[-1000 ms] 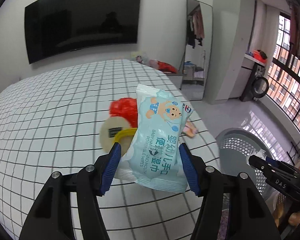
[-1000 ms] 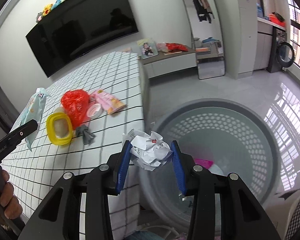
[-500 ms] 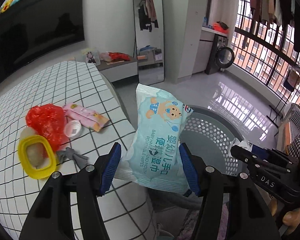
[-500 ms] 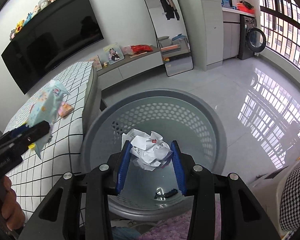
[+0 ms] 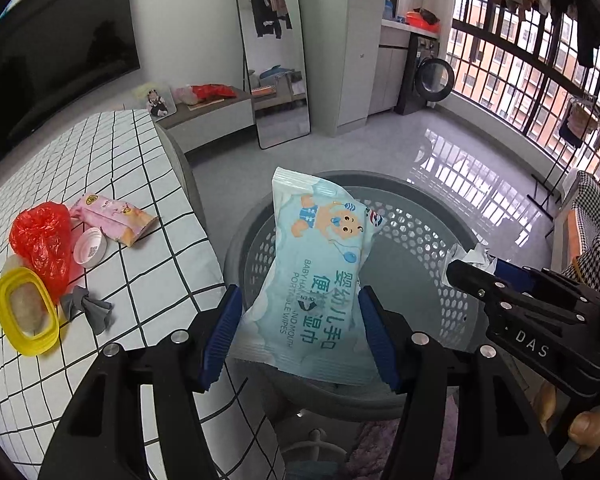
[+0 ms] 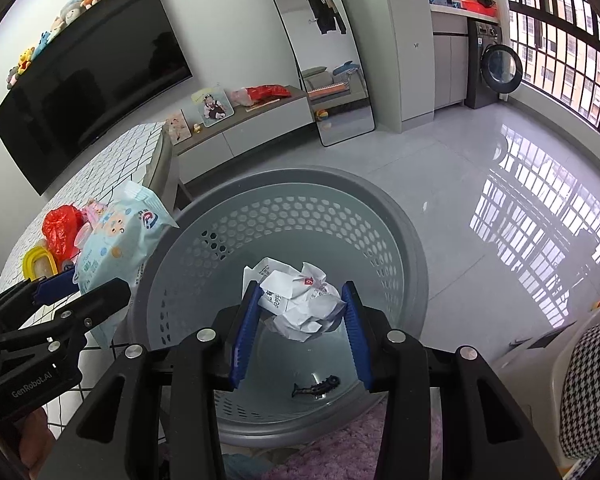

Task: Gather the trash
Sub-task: 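Carry both items over the grey basket and open both grippers to drop them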

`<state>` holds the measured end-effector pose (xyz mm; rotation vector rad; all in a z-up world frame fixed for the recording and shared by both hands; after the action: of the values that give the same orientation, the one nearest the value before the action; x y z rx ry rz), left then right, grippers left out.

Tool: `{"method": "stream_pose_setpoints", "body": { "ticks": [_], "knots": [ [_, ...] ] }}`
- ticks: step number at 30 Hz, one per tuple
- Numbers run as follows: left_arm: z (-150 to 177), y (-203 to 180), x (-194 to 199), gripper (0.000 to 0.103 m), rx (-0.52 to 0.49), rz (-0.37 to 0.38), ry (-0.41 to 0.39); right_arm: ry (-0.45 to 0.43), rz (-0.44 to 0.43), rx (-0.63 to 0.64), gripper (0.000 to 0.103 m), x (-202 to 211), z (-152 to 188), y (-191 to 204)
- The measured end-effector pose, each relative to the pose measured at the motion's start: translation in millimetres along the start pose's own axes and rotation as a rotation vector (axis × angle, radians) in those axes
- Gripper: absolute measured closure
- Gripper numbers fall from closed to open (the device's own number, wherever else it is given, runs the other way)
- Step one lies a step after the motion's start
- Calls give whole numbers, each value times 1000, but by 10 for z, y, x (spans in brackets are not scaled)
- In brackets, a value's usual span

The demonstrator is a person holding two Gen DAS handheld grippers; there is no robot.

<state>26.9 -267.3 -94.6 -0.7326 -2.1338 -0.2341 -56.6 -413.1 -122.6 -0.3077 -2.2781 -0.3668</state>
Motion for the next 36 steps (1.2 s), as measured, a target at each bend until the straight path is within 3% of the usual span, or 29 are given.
{"method": "stream_pose_setpoints", "body": {
  "ticks": [10,16,36],
  "knots": [
    [-25,-112,-153,43,-25,8,30,19,-6,-13,63,-145,-38,-82],
    [-48,-124,-160,32,-22,2,28,20,-5,-27,57,-134,-43,-156],
    [-30,16,-109,29,28,-8,28,16,-8,-25,48,-122,-18,-103]
  ]
}}
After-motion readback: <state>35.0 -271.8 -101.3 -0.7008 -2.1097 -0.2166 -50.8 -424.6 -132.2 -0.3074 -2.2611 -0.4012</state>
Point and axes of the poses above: each gripper's, at about its wrist camera, not at the fingertips, and x roughly against the way its jaws point, y to its left, z to its underside, the point moved 7 cm from there along -x, roughly the way its jaws point, and after that the axes turned 7 degrees about x, right-handed, at the moved point
